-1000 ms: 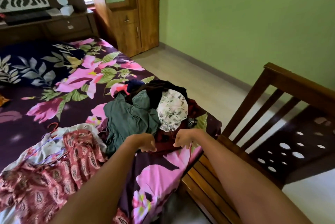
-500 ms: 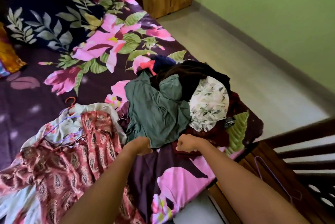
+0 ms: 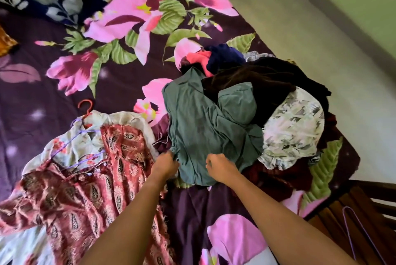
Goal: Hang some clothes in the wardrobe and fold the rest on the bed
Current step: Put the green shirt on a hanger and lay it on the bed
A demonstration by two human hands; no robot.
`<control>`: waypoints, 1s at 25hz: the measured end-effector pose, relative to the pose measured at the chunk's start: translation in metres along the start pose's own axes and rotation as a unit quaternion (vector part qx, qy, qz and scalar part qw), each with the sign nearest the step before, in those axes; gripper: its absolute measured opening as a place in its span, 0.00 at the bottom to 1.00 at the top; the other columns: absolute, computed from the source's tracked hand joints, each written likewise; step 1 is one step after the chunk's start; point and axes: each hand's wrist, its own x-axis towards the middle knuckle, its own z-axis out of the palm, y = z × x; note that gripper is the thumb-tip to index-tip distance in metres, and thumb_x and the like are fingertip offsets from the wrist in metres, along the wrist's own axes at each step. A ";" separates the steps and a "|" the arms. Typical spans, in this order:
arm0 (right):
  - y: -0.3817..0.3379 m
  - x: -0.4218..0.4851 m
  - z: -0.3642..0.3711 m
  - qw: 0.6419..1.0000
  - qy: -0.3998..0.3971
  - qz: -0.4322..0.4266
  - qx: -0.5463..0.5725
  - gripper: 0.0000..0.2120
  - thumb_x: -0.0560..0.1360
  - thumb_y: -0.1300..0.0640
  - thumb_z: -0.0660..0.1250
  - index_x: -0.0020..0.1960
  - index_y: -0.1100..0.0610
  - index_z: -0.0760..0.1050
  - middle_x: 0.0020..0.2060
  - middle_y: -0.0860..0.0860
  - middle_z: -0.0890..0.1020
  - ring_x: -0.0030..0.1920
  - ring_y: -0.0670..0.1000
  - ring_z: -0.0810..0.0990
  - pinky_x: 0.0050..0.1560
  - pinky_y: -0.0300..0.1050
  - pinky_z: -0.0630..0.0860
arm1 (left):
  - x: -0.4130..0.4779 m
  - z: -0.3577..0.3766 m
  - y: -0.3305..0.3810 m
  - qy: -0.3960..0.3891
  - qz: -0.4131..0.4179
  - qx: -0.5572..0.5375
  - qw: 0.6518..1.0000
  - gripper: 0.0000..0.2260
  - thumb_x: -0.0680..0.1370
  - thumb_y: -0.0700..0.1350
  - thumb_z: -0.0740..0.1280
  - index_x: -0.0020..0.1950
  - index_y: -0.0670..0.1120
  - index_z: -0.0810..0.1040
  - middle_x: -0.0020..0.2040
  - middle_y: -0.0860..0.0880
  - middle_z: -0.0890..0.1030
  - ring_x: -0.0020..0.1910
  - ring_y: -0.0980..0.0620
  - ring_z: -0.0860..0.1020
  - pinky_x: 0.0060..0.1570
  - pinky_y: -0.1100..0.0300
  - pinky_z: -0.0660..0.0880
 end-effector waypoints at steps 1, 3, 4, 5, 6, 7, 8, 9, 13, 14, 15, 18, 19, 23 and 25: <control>-0.001 0.006 0.001 1.000 0.014 0.006 0.003 0.10 0.80 0.57 0.57 0.57 0.59 0.73 0.55 0.57 0.78 0.55 0.60 0.78 0.53 0.51 0.75 | 0.007 0.001 0.002 0.010 -0.011 -0.038 0.999 0.22 0.78 0.46 0.64 0.68 0.38 0.67 0.64 0.37 0.73 0.64 0.38 0.72 0.60 0.53 0.68; -0.002 0.015 0.003 0.999 0.038 0.004 0.008 0.09 0.79 0.58 0.57 0.55 0.58 0.74 0.52 0.57 0.79 0.53 0.59 0.79 0.50 0.49 0.75 | 0.019 0.003 0.008 0.038 -0.029 -0.135 0.990 0.24 0.78 0.48 0.65 0.70 0.38 0.65 0.66 0.38 0.73 0.65 0.40 0.71 0.61 0.54 0.67; -0.001 0.018 0.004 0.999 0.048 0.001 0.011 0.09 0.79 0.59 0.57 0.54 0.58 0.75 0.51 0.56 0.80 0.52 0.59 0.79 0.49 0.49 0.75 | 0.027 0.005 0.012 0.051 -0.036 -0.184 0.981 0.26 0.77 0.49 0.66 0.70 0.38 0.65 0.67 0.39 0.73 0.66 0.41 0.71 0.62 0.54 0.67; 0.000 0.018 0.005 0.998 0.055 -0.001 0.016 0.09 0.79 0.59 0.57 0.53 0.58 0.75 0.50 0.56 0.80 0.52 0.58 0.79 0.48 0.49 0.75 | 0.033 0.006 0.015 0.059 -0.043 -0.226 0.971 0.28 0.77 0.50 0.68 0.71 0.39 0.64 0.67 0.40 0.73 0.66 0.41 0.71 0.63 0.54 0.66; 0.001 0.019 0.005 0.998 0.061 -0.005 0.021 0.09 0.79 0.58 0.57 0.53 0.57 0.76 0.50 0.55 0.81 0.51 0.58 0.80 0.49 0.49 0.75 | 0.038 0.008 0.018 0.065 -0.050 -0.255 0.963 0.28 0.76 0.50 0.68 0.71 0.39 0.65 0.67 0.41 0.73 0.66 0.41 0.71 0.64 0.53 0.67; 0.003 0.020 0.005 0.997 0.067 -0.007 0.027 0.09 0.79 0.58 0.58 0.53 0.57 0.76 0.49 0.55 0.81 0.51 0.58 0.80 0.49 0.50 0.76 | 0.045 0.008 0.020 0.067 -0.058 -0.265 0.960 0.27 0.76 0.50 0.69 0.70 0.39 0.67 0.65 0.40 0.75 0.64 0.40 0.72 0.63 0.52 0.68; 0.005 0.021 0.004 0.997 0.073 -0.011 0.032 0.09 0.79 0.58 0.58 0.53 0.57 0.76 0.49 0.55 0.81 0.51 0.57 0.80 0.50 0.50 0.77 | 0.050 0.008 0.021 0.067 -0.066 -0.259 0.961 0.23 0.76 0.49 0.69 0.65 0.38 0.72 0.62 0.39 0.77 0.61 0.40 0.75 0.61 0.50 0.71; 0.006 0.022 0.002 0.996 0.078 -0.012 0.035 0.10 0.79 0.58 0.58 0.54 0.58 0.76 0.49 0.55 0.81 0.51 0.58 0.80 0.50 0.51 0.77 | 0.054 0.007 0.022 0.068 -0.074 -0.245 0.964 0.19 0.76 0.49 0.69 0.59 0.37 0.76 0.57 0.38 0.79 0.57 0.39 0.77 0.58 0.50 0.73; 0.006 0.019 -0.008 0.991 0.124 -0.017 0.053 0.10 0.80 0.55 0.58 0.55 0.58 0.76 0.50 0.54 0.82 0.52 0.57 0.80 0.49 0.50 0.75 | 0.046 -0.001 0.025 0.104 -0.046 -0.189 0.975 0.17 0.77 0.50 0.67 0.56 0.36 0.77 0.50 0.38 0.81 0.51 0.39 0.79 0.47 0.54 0.73; 0.004 0.017 -0.011 0.989 0.135 -0.023 0.060 0.11 0.80 0.54 0.58 0.55 0.58 0.75 0.50 0.54 0.82 0.52 0.56 0.80 0.49 0.50 0.75 | 0.041 -0.004 0.026 0.114 -0.036 -0.186 0.975 0.19 0.77 0.51 0.66 0.58 0.37 0.76 0.52 0.38 0.81 0.52 0.39 0.78 0.49 0.53 0.74; 0.002 0.014 -0.015 0.987 0.145 -0.030 0.066 0.11 0.80 0.52 0.59 0.55 0.58 0.75 0.50 0.54 0.82 0.52 0.55 0.80 0.48 0.49 0.75 | 0.036 -0.007 0.028 0.123 -0.029 -0.187 0.974 0.19 0.77 0.52 0.65 0.59 0.37 0.76 0.53 0.38 0.81 0.53 0.38 0.78 0.50 0.52 0.74; -0.002 0.006 -0.029 0.981 0.166 -0.038 0.088 0.14 0.79 0.49 0.61 0.56 0.58 0.74 0.50 0.54 0.81 0.53 0.55 0.78 0.47 0.49 0.74 | 0.015 -0.020 0.042 0.144 -0.003 -0.192 0.971 0.20 0.78 0.54 0.63 0.60 0.38 0.74 0.56 0.37 0.79 0.56 0.38 0.76 0.53 0.52 0.71; -0.002 0.001 -0.033 0.979 0.173 -0.040 0.102 0.15 0.79 0.47 0.61 0.56 0.59 0.74 0.49 0.54 0.81 0.52 0.56 0.78 0.46 0.49 0.74 | 0.006 -0.025 0.049 0.151 0.006 -0.214 0.965 0.21 0.79 0.54 0.62 0.61 0.37 0.74 0.57 0.37 0.79 0.58 0.38 0.76 0.54 0.52 0.71; 0.000 -0.026 -0.049 0.961 0.124 -0.069 0.236 0.22 0.73 0.41 0.67 0.60 0.55 0.73 0.49 0.52 0.80 0.51 0.51 0.79 0.52 0.49 0.77 | -0.024 -0.049 0.087 0.148 0.049 -0.303 0.940 0.16 0.80 0.50 0.61 0.58 0.37 0.75 0.56 0.39 0.79 0.57 0.39 0.75 0.54 0.53 0.70; 0.001 -0.051 -0.056 0.947 0.076 -0.094 0.297 0.30 0.68 0.39 0.72 0.64 0.52 0.71 0.54 0.49 0.78 0.54 0.47 0.78 0.56 0.44 0.76 | -0.042 -0.057 0.109 0.137 0.053 -0.352 0.925 0.14 0.79 0.50 0.63 0.50 0.38 0.76 0.49 0.40 0.79 0.52 0.41 0.77 0.51 0.52 0.73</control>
